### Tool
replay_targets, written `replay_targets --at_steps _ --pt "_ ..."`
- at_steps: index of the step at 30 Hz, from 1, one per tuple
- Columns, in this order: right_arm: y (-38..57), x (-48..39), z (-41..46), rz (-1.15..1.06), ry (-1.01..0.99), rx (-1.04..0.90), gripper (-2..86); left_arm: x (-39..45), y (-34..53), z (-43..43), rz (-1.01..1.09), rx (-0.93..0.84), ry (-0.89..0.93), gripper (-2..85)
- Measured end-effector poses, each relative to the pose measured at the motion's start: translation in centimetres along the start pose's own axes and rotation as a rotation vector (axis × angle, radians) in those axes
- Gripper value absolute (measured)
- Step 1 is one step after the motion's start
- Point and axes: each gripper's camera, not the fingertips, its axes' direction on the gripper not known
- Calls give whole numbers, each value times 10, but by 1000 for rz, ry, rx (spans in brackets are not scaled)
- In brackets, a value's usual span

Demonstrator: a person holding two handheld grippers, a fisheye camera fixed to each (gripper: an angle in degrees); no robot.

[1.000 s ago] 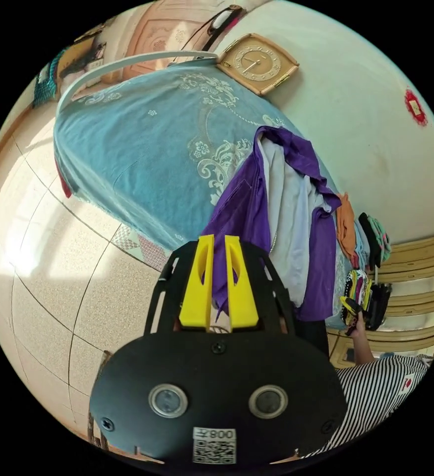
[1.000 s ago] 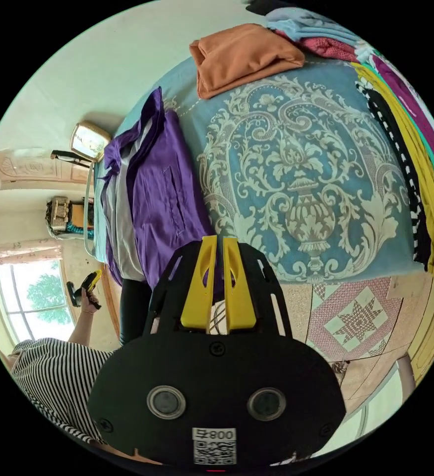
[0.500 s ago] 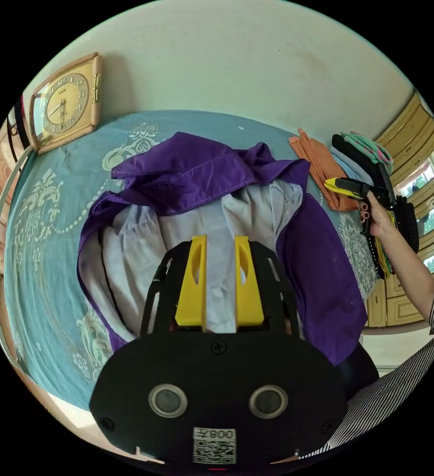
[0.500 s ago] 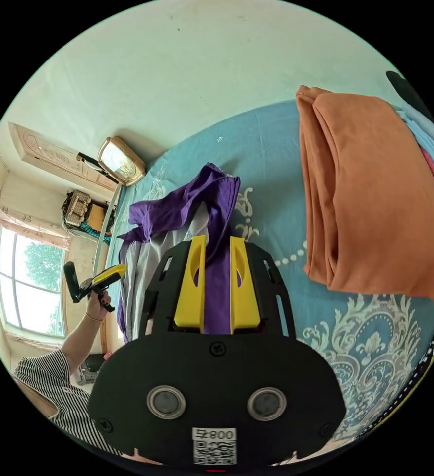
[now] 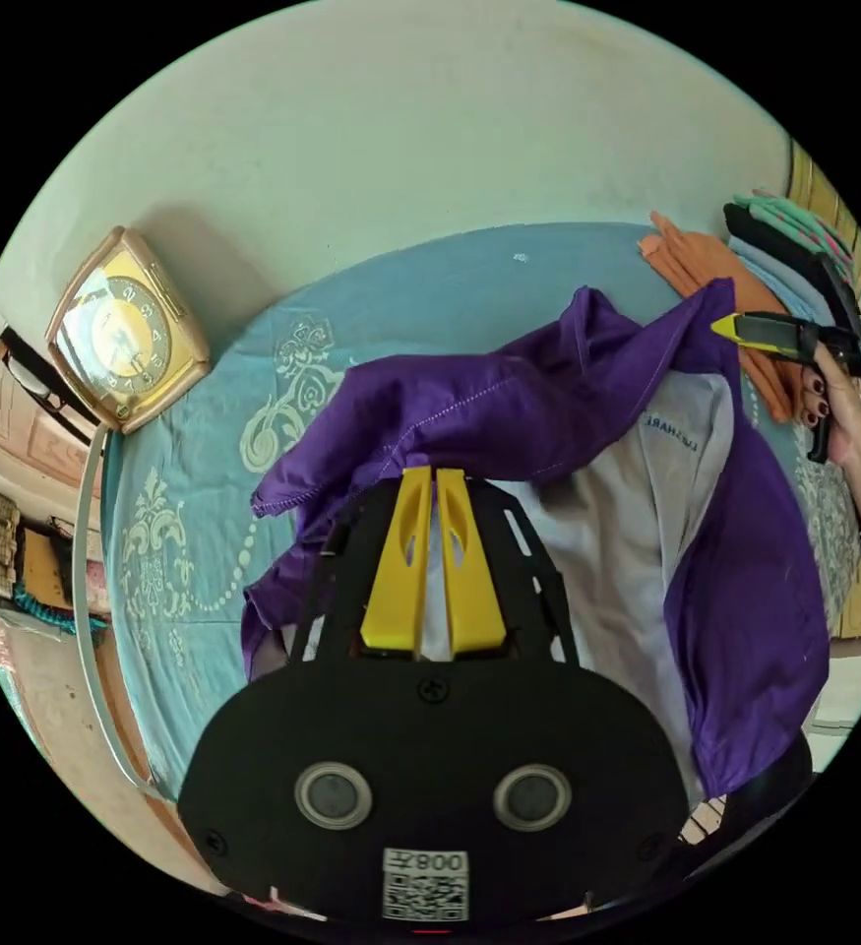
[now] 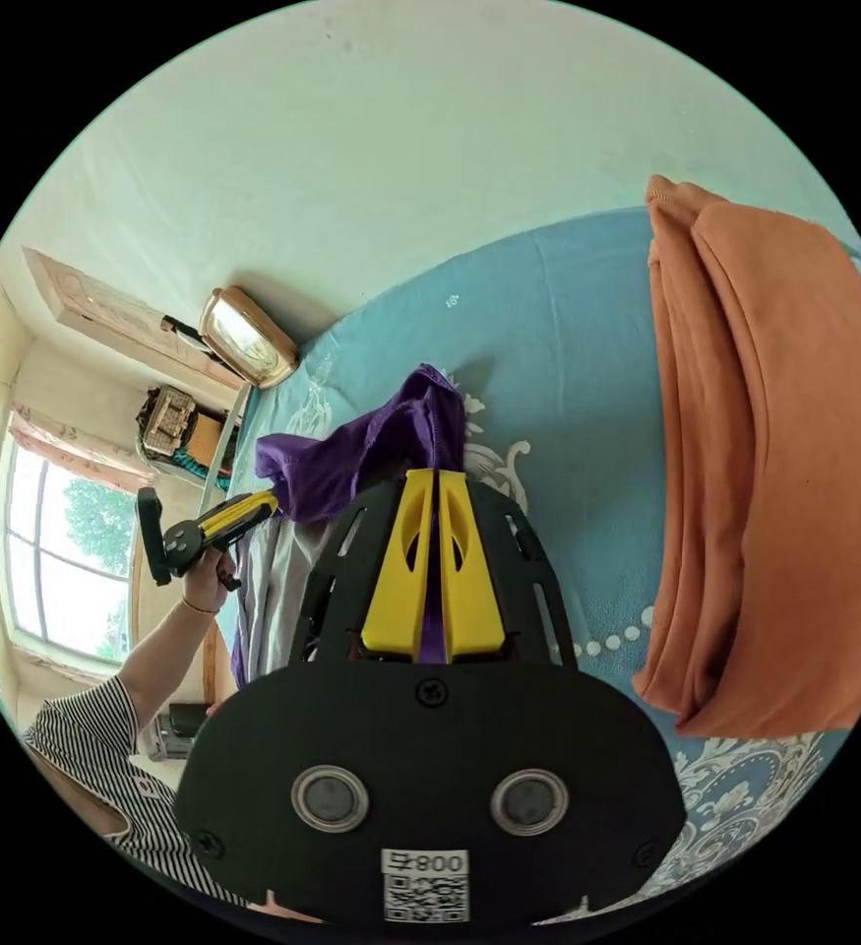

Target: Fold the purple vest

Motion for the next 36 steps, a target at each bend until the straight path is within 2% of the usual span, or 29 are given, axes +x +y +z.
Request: replay_targets --at_steps 5,8,11,13,15,17,20,25,28,32,34,36 --pt "-11 -68 -58 -139 -53 186 4 -36 -38 -47 -120 172 52 8" --pt "-31 -117 -82 -207 -15 278 3 -64 -66 -62 -235 253 127 11" --pt "-59 -160 -83 -248 78 329 4 -77 -91 -54 -286 234 126 20" --pt "-82 -181 -65 -261 158 297 5 -78 -102 -36 -265 163 114 29" --pt "-112 -199 -18 -272 264 169 7 -78 -103 -6 -273 45 149 53" --pt "-127 -204 25 -264 319 21 10 -81 -91 5 -294 39 224 68" --pt "-129 -202 67 -223 371 -92 18 -90 -55 4 -293 96 350 80" --pt "-100 -192 45 -186 236 -33 22 -103 54 -19 -238 118 446 83" --pt "-70 -181 17 -172 209 3 19 -110 147 -22 -333 24 461 85" --pt "-16 -164 -11 -106 52 3 18 -97 271 -32 -510 -84 486 86" --pt "13 -167 -10 -113 -35 -39 17 -86 310 -38 -568 -117 524 87" --pt "55 -182 3 -107 -43 -137 14 -68 347 -49 -610 -144 527 87"
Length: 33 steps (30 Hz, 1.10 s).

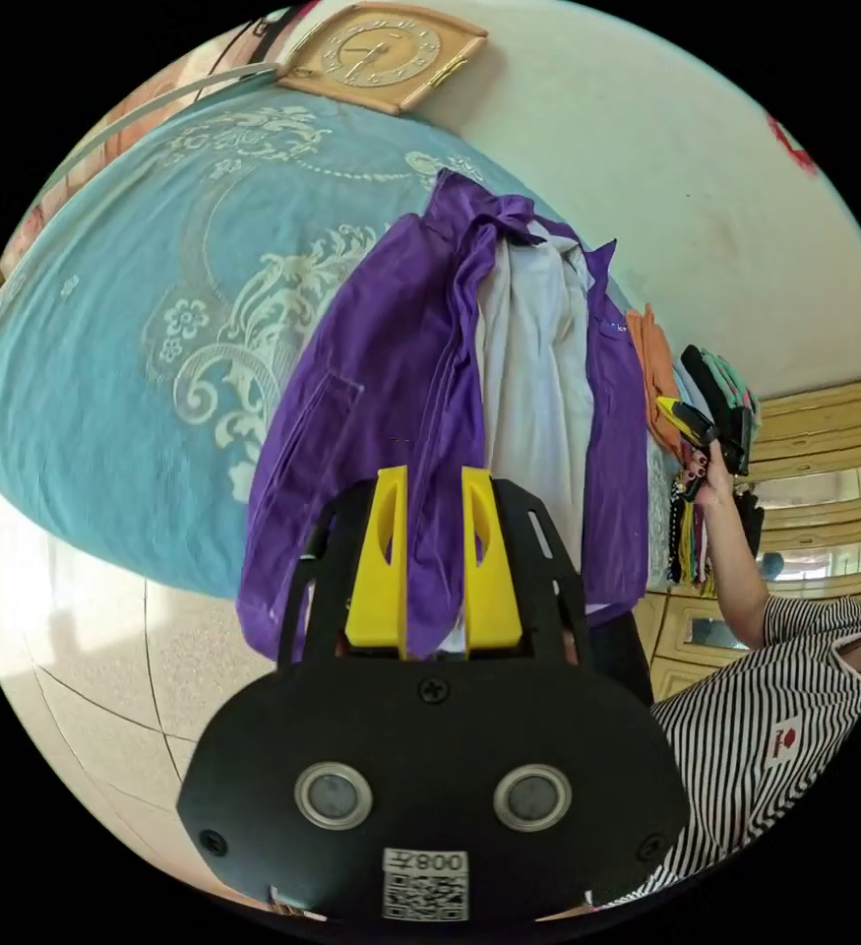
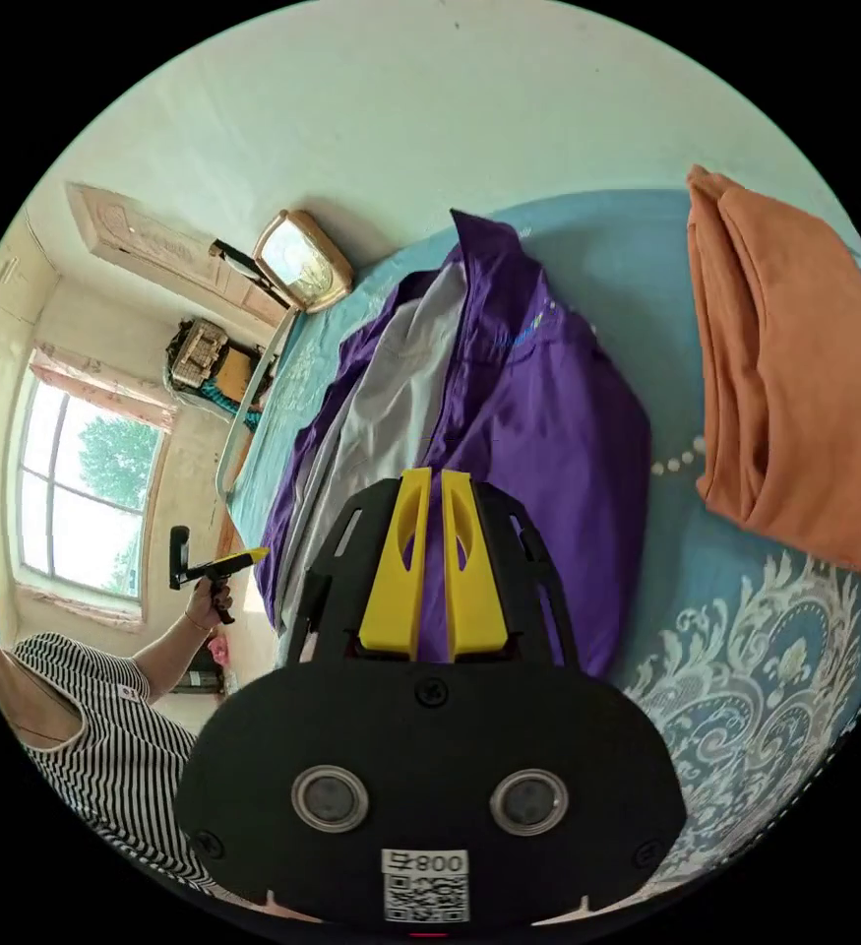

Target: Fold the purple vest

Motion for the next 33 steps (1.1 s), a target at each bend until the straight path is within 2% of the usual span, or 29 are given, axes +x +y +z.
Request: replay_targets --at_steps 5,12,15,19,25,28,30,33 --pt "73 -62 47 -57 -35 -206 7 9 46 6 20 -43 -13 87" --pt "125 -138 98 -184 280 -389 2 30 74 32 145 -74 -244 56" --pt "130 -154 129 -238 385 -467 2 25 78 32 152 -92 -234 37" --pt "122 -165 135 -263 410 -462 2 25 84 20 148 -70 -168 26" --pt "109 -157 131 -285 355 -531 3 62 84 -15 267 87 4 19" --pt "100 -145 124 -236 323 -528 5 67 74 19 308 -9 8 17" --pt "82 -142 109 -215 314 -465 9 57 75 47 275 -94 37 16" --pt "38 -147 85 -226 249 -323 25 45 85 59 247 -111 77 16"
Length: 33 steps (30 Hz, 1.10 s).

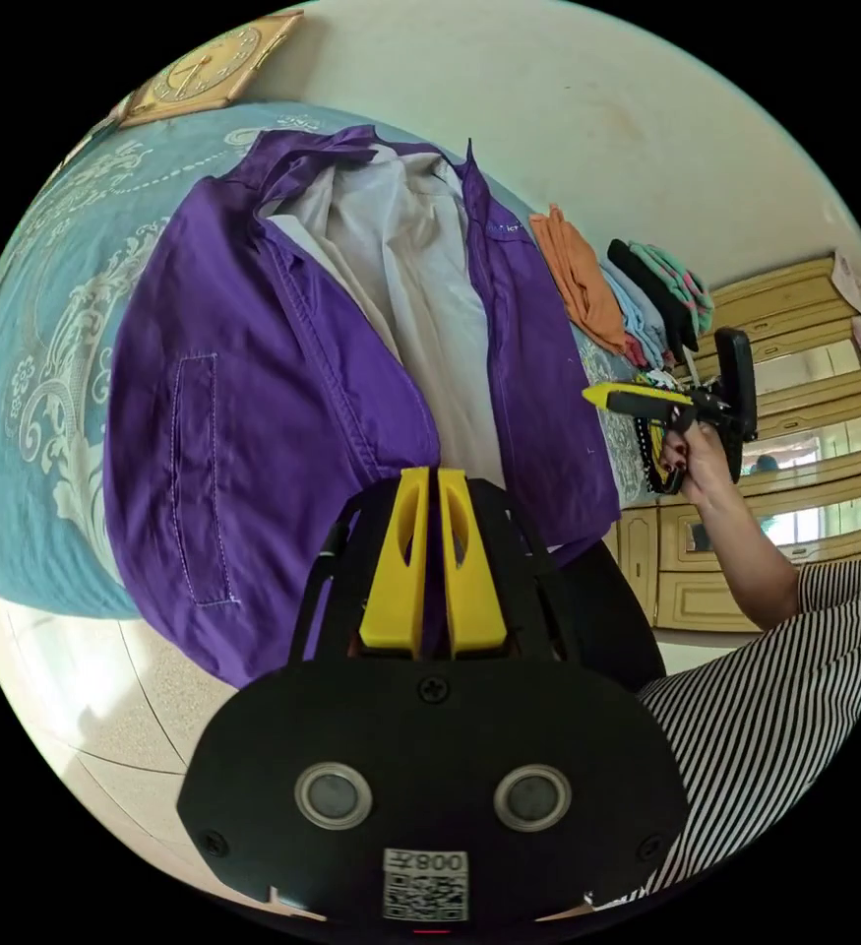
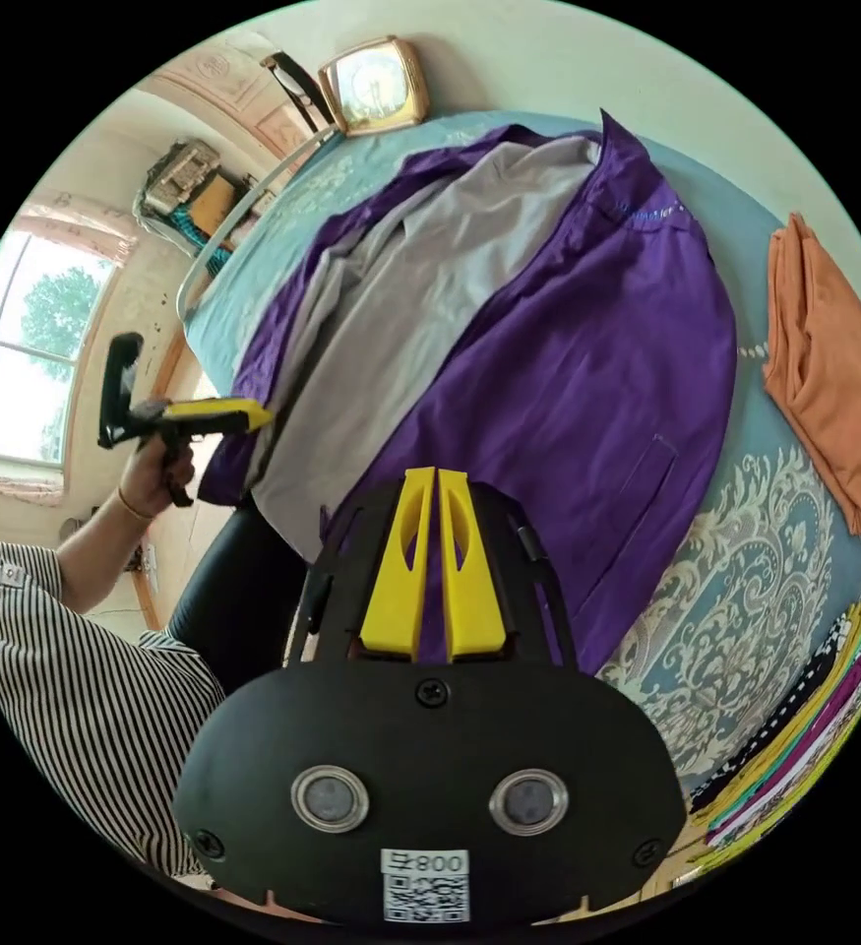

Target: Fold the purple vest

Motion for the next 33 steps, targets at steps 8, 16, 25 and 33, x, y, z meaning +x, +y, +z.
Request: replay_targets --at_steps 8,16,25,33 --pt "-195 44 -9 -9 -237 197 79 -12 15 17 -4 -19 17 17" --pt "-351 107 53 227 -462 187 92 -11 24 26 44 -33 -29 18" --pt "-401 161 100 423 -597 196 55 -22 38 29 46 -31 2 18" --pt "-443 141 66 293 -615 191 9 -15 55 -1 102 44 -33 15"
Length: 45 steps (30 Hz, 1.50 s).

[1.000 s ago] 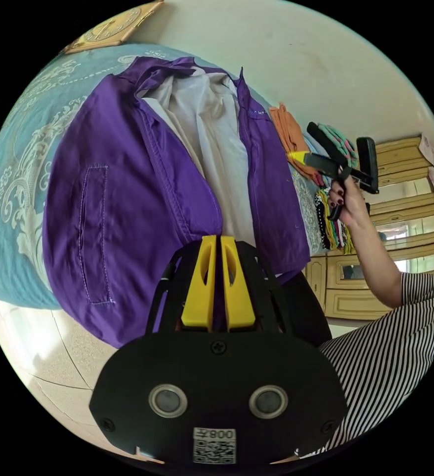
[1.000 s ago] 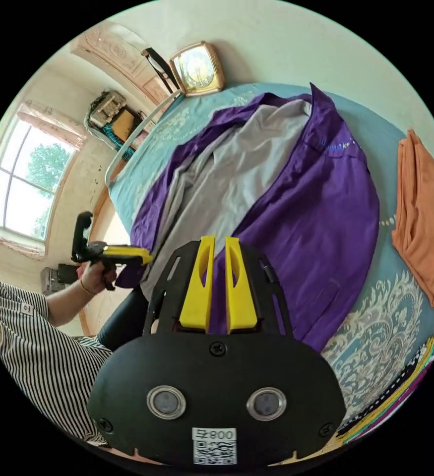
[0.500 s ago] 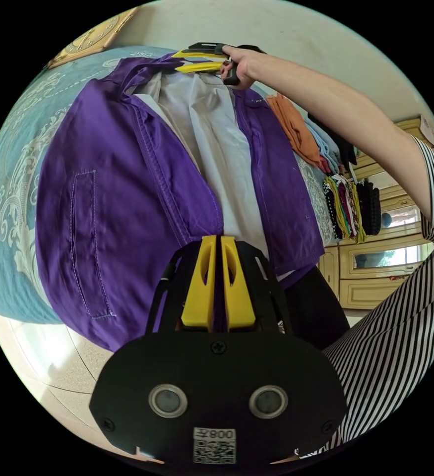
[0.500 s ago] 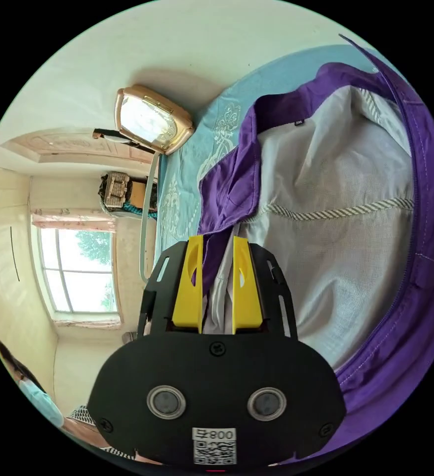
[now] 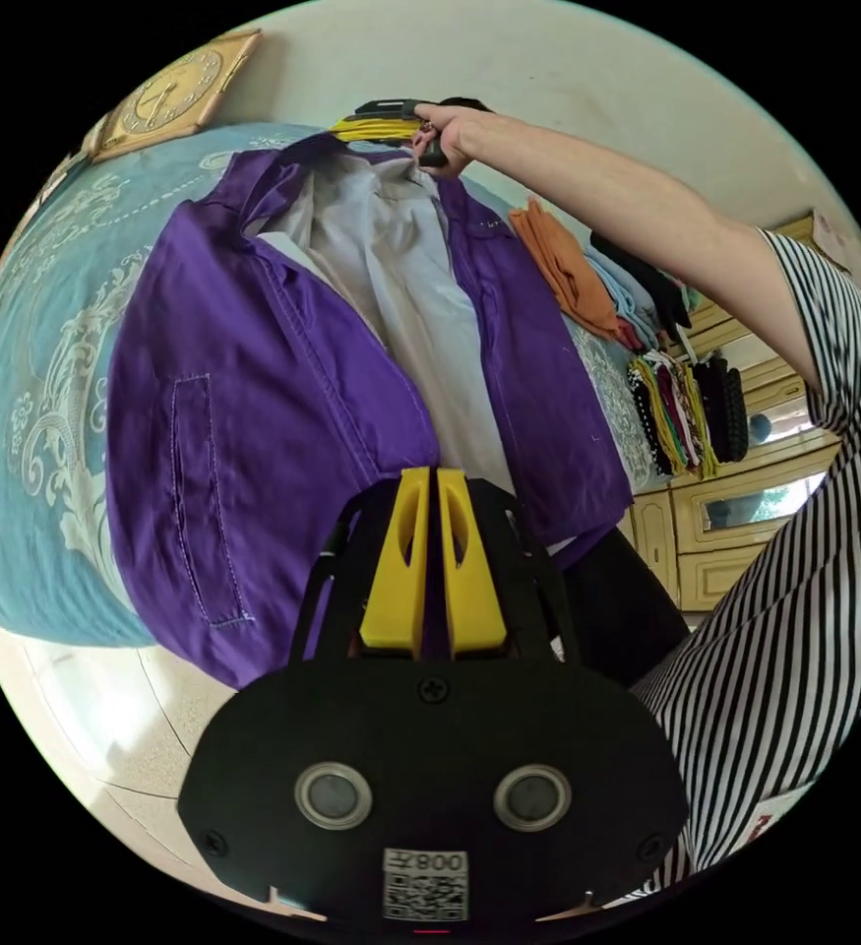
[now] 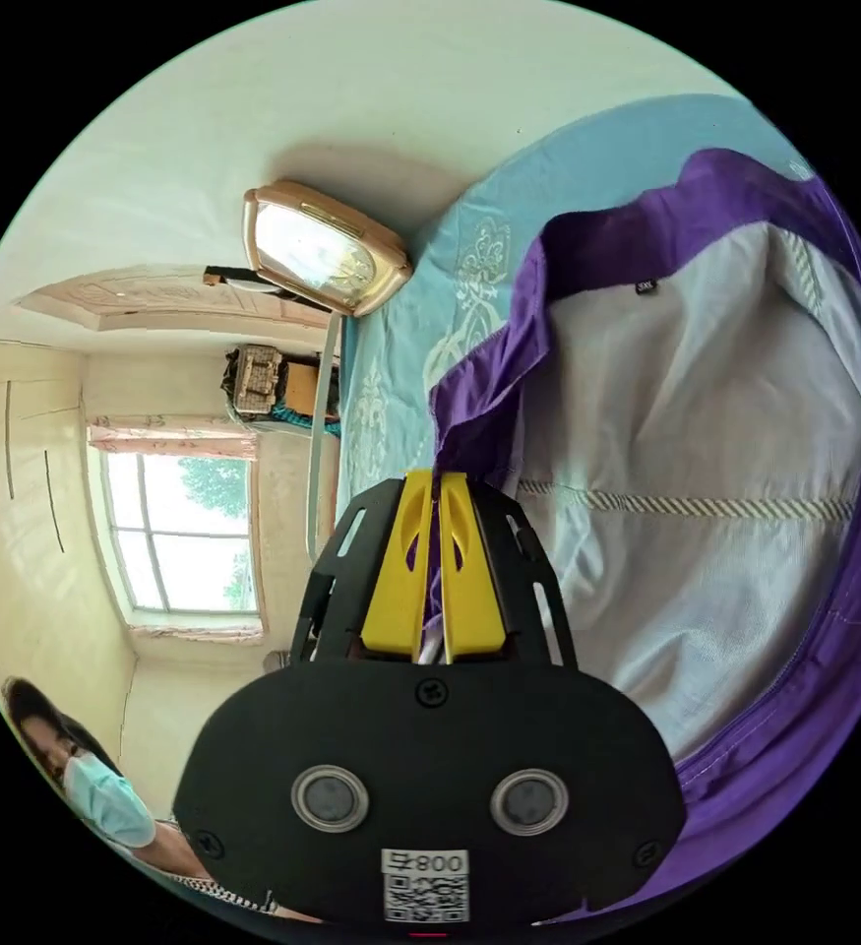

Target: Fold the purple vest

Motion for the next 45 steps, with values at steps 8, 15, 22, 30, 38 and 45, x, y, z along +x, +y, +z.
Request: replay_targets --at_steps 8,15,22,30,38,45 --pt "-44 -111 -56 -272 147 -44 7 18 -19 -25 152 99 260 16" --pt "-64 -100 -61 -167 605 -13 11 26 -44 54 64 -46 189 32" --pt "-35 -65 -53 -36 612 50 38 19 -19 5 42 39 88 78" --pt "56 -184 61 -456 399 -70 89 -63 30 -59 -332 99 -243 122" --pt "96 -264 248 -637 498 -317 110 -56 45 -39 -330 4 -218 100" --pt "98 -267 312 -663 752 -386 65 -56 42 -37 -292 -22 -188 30"
